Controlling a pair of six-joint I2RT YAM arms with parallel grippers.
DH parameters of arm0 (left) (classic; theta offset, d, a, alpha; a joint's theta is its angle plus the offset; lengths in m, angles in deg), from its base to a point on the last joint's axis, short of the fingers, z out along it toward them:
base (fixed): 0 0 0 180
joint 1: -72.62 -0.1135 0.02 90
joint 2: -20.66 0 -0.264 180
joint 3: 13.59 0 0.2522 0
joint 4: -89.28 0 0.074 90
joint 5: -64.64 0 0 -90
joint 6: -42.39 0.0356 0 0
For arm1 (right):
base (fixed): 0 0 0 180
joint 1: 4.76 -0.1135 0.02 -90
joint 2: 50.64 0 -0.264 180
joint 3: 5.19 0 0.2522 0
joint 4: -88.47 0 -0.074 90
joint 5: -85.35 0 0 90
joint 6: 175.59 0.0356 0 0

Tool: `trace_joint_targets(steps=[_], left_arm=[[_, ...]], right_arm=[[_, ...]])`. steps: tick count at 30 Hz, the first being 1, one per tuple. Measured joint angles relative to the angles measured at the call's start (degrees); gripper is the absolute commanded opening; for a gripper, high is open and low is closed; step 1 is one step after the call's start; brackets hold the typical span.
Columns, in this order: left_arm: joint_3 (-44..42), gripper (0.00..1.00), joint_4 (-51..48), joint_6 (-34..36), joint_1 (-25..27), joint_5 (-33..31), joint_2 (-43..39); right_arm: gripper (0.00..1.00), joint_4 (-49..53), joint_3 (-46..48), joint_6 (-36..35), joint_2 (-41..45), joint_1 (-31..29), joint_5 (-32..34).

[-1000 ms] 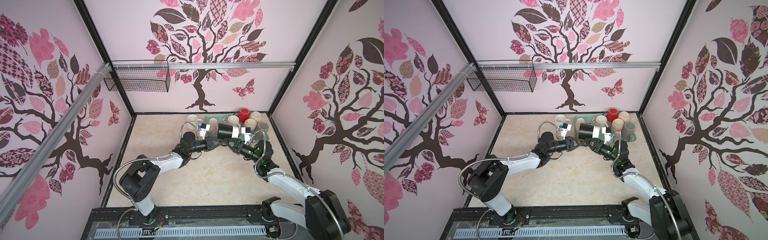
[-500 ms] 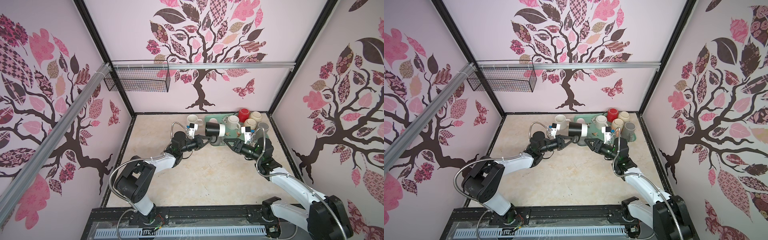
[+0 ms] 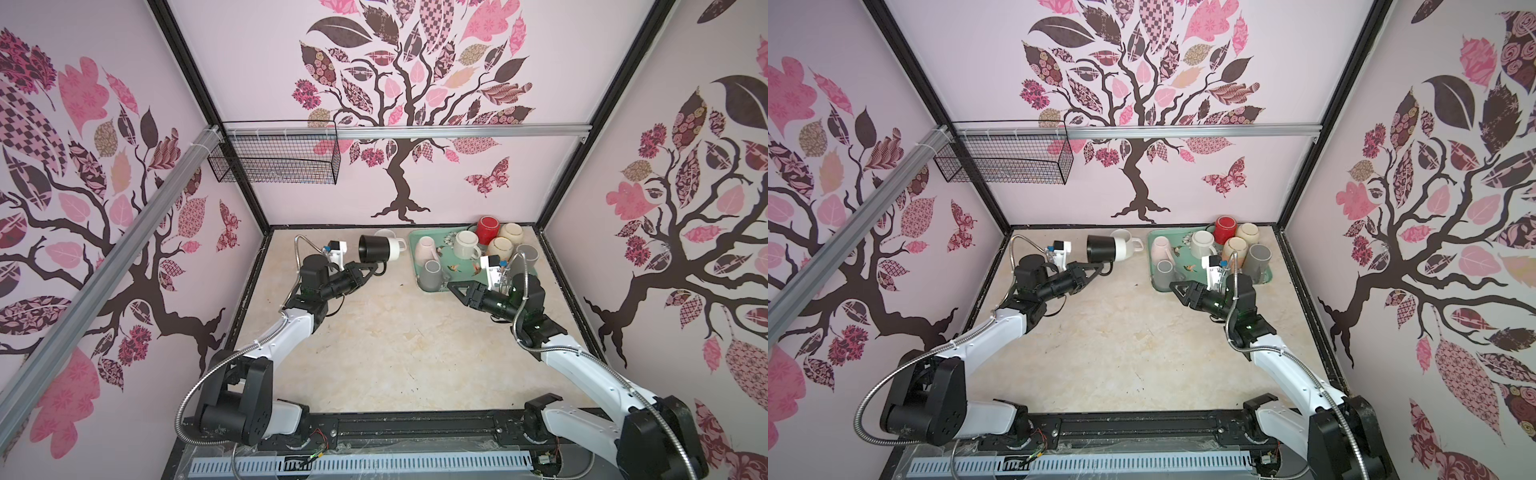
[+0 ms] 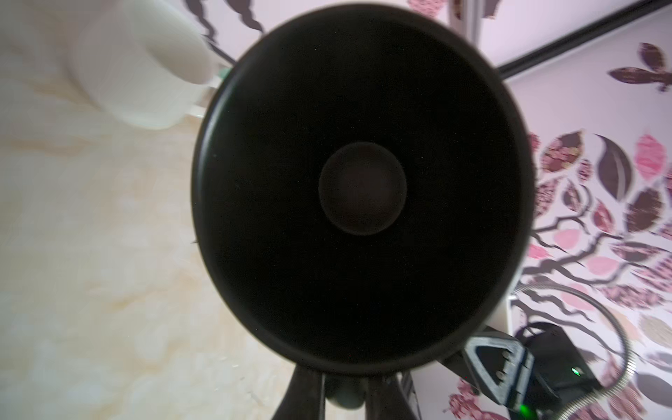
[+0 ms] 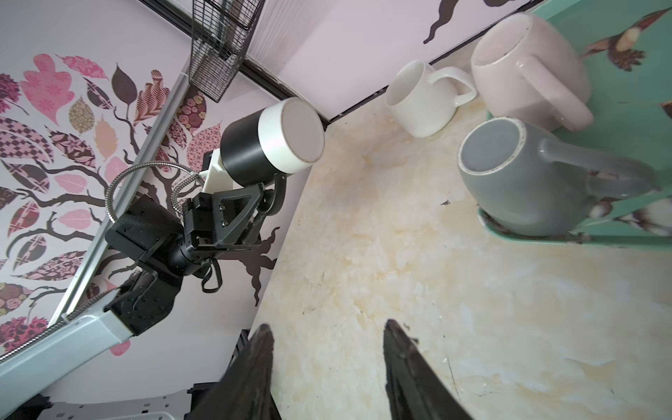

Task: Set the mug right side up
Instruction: 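Carry the black mug away from the tray with left gripper, turning it upright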

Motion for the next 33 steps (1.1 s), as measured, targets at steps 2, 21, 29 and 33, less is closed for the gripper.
trace_joint_targets(steps=[2,21,29,33], left_arm=[[0.0,0.00,-7.3,3.4,-2.3,-2.0,0.0],[20.6,0.00,-40.2,25.6,6.3,-25.7,16.4],[29.8,0.00,-45.7,28.4,8.6,-35.6,24.3],[33.3,0.00,-46.7,28.5,9.9,-38.6,27.3]], right_arm=[[0.52,1.3,0.0,-1.0,0.0,0.0,0.8],[0.53,6.8,-1.1,-6.0,0.0,0.0,4.6],[0.53,8.0,-1.2,-6.7,0.6,0.0,5.0],[0.53,8.6,-1.2,-7.1,1.1,0.0,4.9]])
